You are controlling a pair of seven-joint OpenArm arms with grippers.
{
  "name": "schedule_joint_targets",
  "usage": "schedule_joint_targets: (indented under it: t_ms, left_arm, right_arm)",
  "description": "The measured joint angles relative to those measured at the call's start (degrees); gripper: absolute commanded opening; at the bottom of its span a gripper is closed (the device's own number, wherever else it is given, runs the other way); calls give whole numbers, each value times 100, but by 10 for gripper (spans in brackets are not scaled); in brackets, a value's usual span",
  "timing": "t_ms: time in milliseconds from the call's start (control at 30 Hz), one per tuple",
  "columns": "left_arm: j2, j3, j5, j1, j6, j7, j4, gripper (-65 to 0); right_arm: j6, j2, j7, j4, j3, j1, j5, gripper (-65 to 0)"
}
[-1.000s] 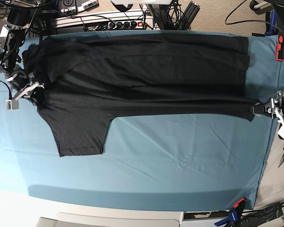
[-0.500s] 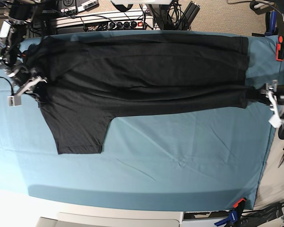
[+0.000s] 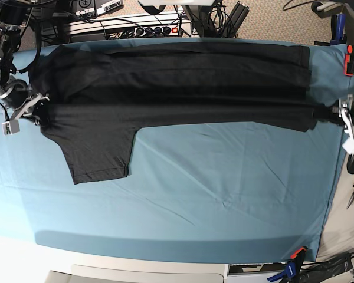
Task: Fold the T-shirt properly
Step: 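Pull the hem with both grippers toward the shoulder edge, folding the shirt, then release the hem and move the right gripper to the sleeve end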
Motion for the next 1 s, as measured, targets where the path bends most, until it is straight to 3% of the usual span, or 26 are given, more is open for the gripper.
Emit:
schedule_joint_targets:
  t_ms: [300,367,400,467,500,533,633,767,933,1000]
  left_arm:
    - [59,0,2,81,0,-59,0,-650]
    - [57,0,2,81,2,-87,0,-543]
    - [57,0,2,85,4,-127,0,-472]
    - [57,0,17,94,2,-343,0,-350]
    - [57,0,7,94,2,-420,0,-311]
    - [57,0,9,94,2,-452,0,-297]
    - [57,0,9,94,2,-463,0,-298]
    - [57,0,9,94,2,-470,0,-298]
    - [57,0,17,79,2,-470,0,-298]
    - [57,0,20,63,2,-470,0,-298]
  right_arm:
    - [0,-2,-2,0,0,-61,-48,-650]
    - [0,-2,-2,0,0,-59,-214,-650]
    - [0,-4,-4,0,0,-59,-260,-599]
    - [0,-4,-7,0,0,-59,-345,-397]
    - [0,-2,-13,0,0,-59,-398,-333]
    - [0,-2,-13,0,0,-59,-393,-314]
    - [0,-2,57,0,2,-59,-389,-313]
    - [0,-74,564,-2,184,-20,-566,-314]
    - [0,-581,699,-2,632,584,-979,-314]
    - [-186,-890,684,-2,706,918,-1316,-313]
